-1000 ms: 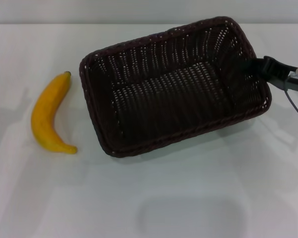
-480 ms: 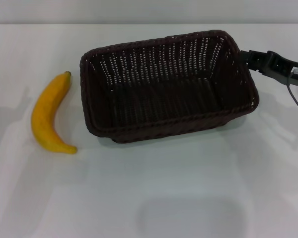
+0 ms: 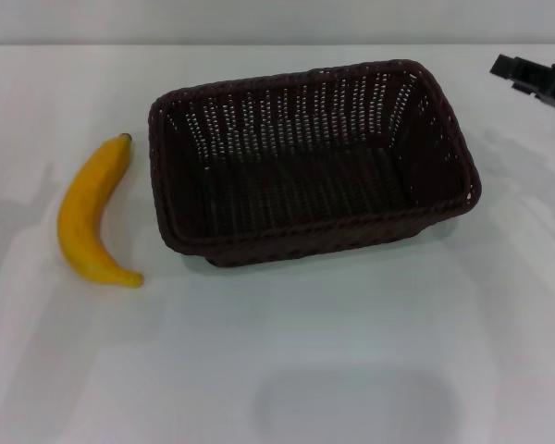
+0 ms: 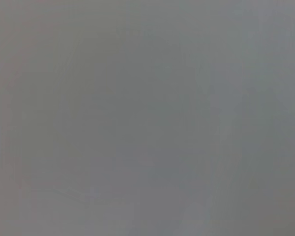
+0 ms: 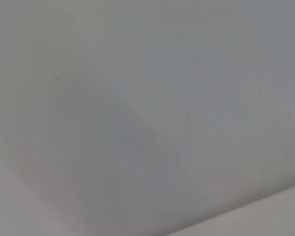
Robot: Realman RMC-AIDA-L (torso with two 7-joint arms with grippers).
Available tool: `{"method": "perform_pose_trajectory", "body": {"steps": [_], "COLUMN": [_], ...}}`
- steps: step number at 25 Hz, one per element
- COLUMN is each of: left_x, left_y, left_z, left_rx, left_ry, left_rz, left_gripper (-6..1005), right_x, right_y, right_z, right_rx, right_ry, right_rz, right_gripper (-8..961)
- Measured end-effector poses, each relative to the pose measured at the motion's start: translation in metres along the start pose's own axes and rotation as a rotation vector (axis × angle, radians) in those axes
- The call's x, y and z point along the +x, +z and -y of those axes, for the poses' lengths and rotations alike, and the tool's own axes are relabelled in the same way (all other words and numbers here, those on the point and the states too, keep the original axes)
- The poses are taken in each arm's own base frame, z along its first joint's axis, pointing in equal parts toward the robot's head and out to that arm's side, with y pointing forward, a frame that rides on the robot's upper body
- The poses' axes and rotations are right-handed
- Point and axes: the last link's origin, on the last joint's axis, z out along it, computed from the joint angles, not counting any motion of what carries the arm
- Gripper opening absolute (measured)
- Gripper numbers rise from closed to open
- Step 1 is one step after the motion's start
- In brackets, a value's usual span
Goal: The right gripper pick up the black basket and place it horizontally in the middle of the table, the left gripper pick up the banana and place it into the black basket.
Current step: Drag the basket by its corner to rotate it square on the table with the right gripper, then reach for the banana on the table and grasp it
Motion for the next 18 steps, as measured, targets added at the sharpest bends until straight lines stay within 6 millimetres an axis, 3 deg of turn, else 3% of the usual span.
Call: {"method": "perform_pose_trajectory", "body": {"steps": [7,10,18], "left_x": [-0.004,-0.004,-0.003], "left_y": [0.001,0.001,0.009], "left_z": [0.0,-0.001,-0.006], "left_rx": [0.002,-0.001,-0.013], "left_ry": [-0.015,-0.03,-0.073], "left_rz": [0.014,0.013,0.01], "left_gripper": [876,876,876], "right_x": [-0.015,-0.026,-0.063], "right_y": [-0.001,-0.003,-0.021], "right_z": [0.012,0.017,0.042], "right_rx": [0.087,0.144,0.295], "right_ry": [-0.207,-0.312,-0.488], "right_rz": [0.113,0.179,0.339], "right_gripper": [506,677,684]}}
